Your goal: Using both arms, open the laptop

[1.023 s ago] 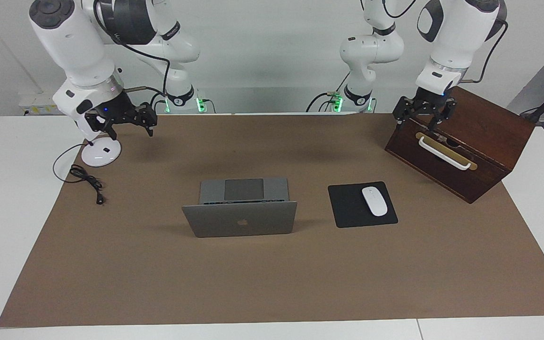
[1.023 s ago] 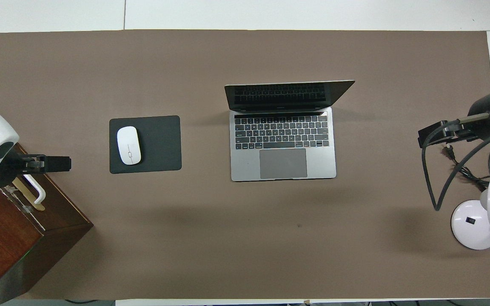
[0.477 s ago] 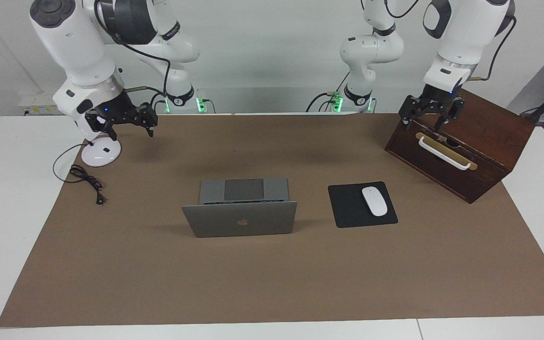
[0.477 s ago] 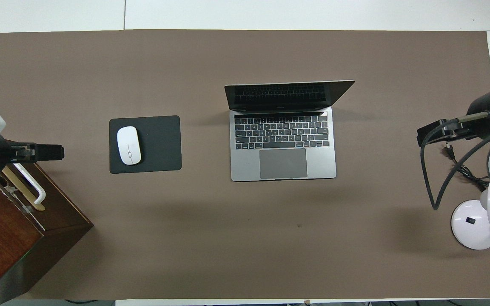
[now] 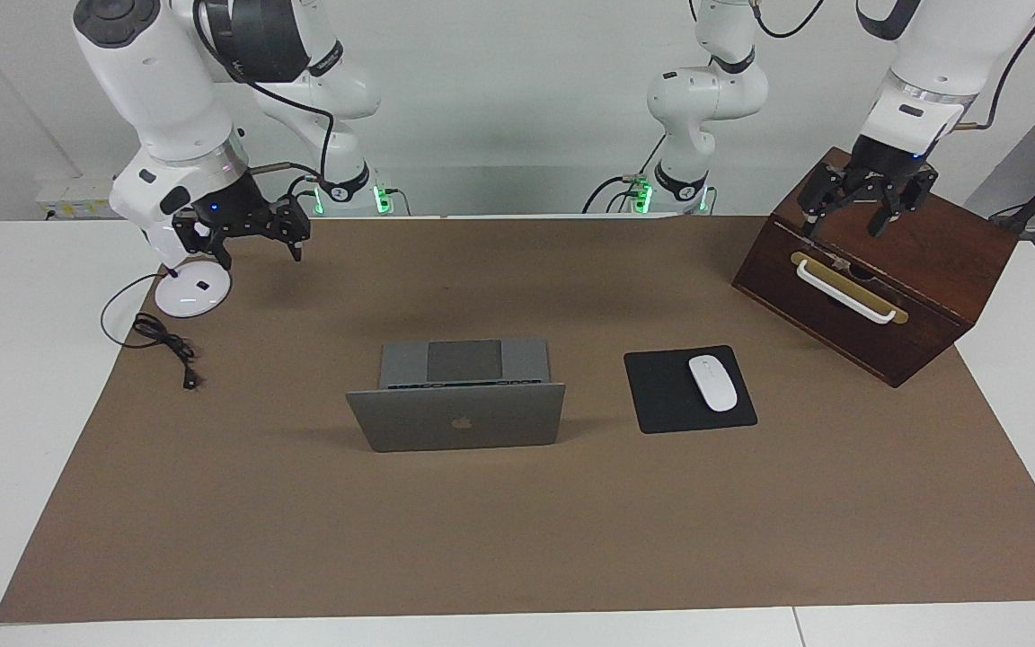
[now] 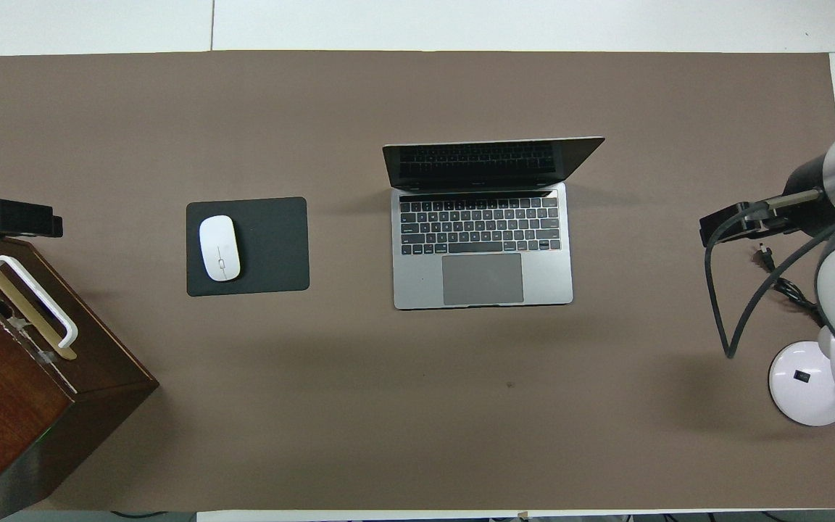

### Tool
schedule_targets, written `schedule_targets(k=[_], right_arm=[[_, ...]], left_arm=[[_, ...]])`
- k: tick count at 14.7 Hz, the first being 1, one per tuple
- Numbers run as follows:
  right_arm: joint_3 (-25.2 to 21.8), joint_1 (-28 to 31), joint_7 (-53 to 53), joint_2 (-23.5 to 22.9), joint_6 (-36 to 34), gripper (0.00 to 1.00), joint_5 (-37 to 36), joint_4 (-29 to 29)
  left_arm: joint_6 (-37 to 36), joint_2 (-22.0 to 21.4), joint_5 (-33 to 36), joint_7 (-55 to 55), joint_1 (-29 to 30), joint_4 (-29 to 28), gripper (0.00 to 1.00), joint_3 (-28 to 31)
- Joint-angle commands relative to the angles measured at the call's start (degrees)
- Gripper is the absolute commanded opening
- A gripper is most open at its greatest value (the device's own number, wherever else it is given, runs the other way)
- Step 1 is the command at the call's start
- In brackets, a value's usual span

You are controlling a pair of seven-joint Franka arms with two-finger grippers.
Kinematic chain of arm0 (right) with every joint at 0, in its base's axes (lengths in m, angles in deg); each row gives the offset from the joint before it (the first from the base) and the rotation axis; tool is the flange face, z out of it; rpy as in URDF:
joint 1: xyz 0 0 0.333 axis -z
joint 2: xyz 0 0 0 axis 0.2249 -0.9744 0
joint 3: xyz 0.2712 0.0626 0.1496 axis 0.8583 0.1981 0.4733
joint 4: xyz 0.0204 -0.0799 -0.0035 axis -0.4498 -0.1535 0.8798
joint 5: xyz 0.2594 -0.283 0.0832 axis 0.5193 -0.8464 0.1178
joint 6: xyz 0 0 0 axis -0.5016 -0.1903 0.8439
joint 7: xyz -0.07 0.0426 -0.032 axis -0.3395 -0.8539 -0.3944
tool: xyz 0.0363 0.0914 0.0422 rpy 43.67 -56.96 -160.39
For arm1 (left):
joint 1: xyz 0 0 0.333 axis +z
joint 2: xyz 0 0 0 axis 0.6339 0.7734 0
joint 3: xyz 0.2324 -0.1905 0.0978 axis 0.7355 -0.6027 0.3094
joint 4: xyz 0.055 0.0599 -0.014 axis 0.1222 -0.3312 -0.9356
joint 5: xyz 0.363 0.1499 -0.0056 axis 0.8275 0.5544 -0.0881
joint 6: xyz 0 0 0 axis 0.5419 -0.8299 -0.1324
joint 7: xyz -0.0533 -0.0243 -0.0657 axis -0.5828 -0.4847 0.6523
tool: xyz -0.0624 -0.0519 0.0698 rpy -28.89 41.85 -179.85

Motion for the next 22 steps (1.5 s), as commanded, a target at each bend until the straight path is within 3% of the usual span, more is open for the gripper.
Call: schedule_targets(k=[1, 5, 9, 14, 22], right_arm=[[0.2, 0.5, -0.6, 0.5, 1.0, 1.00, 1.8, -0.5], [0.2, 0.4, -0.6, 0.5, 1.1, 1.00, 1.8, -0.5], [0.1, 0.4, -0.6, 0.5, 1.0, 1.00, 1.8, -0.5], [0.1, 0.4, -0.6, 0.5, 1.1, 1.00, 1.8, -0.5], [0.1, 0.8, -0.6, 0.5, 1.1, 1.00, 1.8, -0.5]], left_arm=[[-2.0, 1.6, 0.7, -0.2, 0.5, 2.0, 1.00, 0.3], [-3.0, 1.7, 0.7, -0.2, 0.5, 0.5, 1.00, 0.5], [-4.0, 4.5, 0.8, -0.2, -0.3, 3.4, 1.00, 1.2], [-8.6, 4.2, 1.4, -0.3, -1.7, 4.4, 1.00, 1.9], [-8.2, 3.9, 0.9, -0.3, -0.5, 4.2, 1.00, 3.4]])
